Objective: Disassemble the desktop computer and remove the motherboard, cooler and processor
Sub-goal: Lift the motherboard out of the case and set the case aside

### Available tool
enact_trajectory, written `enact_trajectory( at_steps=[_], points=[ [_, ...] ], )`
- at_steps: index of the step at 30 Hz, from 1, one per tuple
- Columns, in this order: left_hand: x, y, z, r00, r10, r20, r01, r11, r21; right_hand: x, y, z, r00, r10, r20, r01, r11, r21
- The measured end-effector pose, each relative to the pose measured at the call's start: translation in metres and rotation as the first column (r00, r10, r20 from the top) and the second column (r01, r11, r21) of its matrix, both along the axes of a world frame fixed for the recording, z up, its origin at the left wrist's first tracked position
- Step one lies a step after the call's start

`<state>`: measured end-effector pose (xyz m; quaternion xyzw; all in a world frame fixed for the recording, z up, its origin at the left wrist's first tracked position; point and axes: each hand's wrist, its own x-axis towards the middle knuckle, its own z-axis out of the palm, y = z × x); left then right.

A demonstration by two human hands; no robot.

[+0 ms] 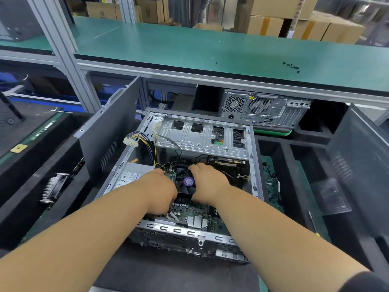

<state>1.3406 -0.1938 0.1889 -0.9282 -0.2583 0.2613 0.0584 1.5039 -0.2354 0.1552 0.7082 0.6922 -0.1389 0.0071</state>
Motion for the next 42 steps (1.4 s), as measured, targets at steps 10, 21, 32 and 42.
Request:
enact_trajectory(
  at_steps=[10,21,32,42],
  points=[
    [0.002,0.005,-0.008,0.999,-0.042,-0.019,0.043,0.998,0.056,-0.006,-0.023,0.031,0.935,0.294,-0.201,-0.345,0.887,-0.306],
    [-0.001,0.004,-0.004,0.986,0.029,0.163,-0.019,0.998,-0.062,-0.013,-0.031,0.017,0.896,0.442,0.045,-0.393,0.834,-0.387],
    [-0.004,0.001,-0.001,0.976,0.071,0.208,-0.045,0.991,-0.129,-0.007,-0.03,0.021,0.893,0.426,0.143,-0.363,0.872,-0.328],
    [0.001,0.0,0.003,0.997,0.025,0.068,-0.017,0.993,-0.114,0.004,-0.027,0.027,0.958,0.184,-0.22,-0.267,0.853,-0.449]
  ],
)
